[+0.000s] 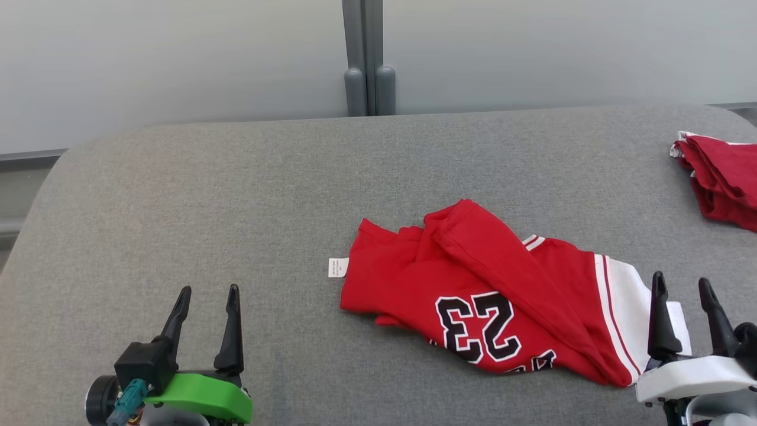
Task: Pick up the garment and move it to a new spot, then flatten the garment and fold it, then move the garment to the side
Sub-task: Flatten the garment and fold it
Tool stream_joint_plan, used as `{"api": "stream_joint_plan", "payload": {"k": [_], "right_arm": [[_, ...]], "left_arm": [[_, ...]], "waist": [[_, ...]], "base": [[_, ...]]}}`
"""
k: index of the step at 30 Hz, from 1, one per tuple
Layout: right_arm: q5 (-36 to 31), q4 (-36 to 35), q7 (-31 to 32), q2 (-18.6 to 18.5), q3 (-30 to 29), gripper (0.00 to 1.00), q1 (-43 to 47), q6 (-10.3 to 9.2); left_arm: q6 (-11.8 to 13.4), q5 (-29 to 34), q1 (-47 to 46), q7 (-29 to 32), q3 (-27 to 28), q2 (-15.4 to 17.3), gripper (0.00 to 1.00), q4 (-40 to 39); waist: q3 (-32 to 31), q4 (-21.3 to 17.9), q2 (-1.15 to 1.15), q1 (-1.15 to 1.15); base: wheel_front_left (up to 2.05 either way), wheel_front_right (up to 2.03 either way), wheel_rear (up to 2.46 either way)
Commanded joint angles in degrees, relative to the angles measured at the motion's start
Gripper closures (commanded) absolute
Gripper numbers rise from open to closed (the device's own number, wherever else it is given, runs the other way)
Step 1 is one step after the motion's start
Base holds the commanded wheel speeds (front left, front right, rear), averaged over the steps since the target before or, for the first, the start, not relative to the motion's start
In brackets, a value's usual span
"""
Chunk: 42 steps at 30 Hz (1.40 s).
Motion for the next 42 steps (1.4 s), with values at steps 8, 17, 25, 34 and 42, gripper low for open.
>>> {"api": "stream_joint_plan", "payload": {"k": [8,17,25,34,42], "right_arm": [[-1.6,-4.5,-0.2,0.7,1.3,0.0,2.2,-0.05],[-1.6,-4.2,-0.2,0.9,4.6,0.0,2.1,-0.05],[-1.4,-3.8,-0.2,1.1,6.3,0.0,0.1,-0.05],[-0.4,-3.0,-0.2,1.2,6.7,0.0,-2.7,-0.05],[0.4,-2.5,-0.2,1.3,6.8,0.0,-3.9,-0.05]], "left_arm": [[0.0,0.2,0.4,0.0,-0.4,0.3,0.0,0.2],[0.0,0.6,-6.3,0.0,-5.9,0.7,0.0,1.7],[0.0,-0.9,-18.9,0.3,-15.4,0.5,0.0,7.0],[0.0,-3.3,-30.7,2.2,-24.5,1.0,0.0,16.6],[0.0,-6.5,-35.2,2.7,-30.8,2.1,0.0,25.9]], "waist": [[-0.2,-0.9,0.0,0.0],[0.3,-3.0,0.0,0.0],[3.1,-7.4,0.0,0.0],[8.2,-13.8,0.0,0.0],[10.3,-17.2,0.0,0.0]], "base": [[0.0,0.0,0.0],[0.0,0.0,0.0],[0.0,0.0,0.0],[0.0,0.0,0.0],[0.0,0.0,0.0]]}}
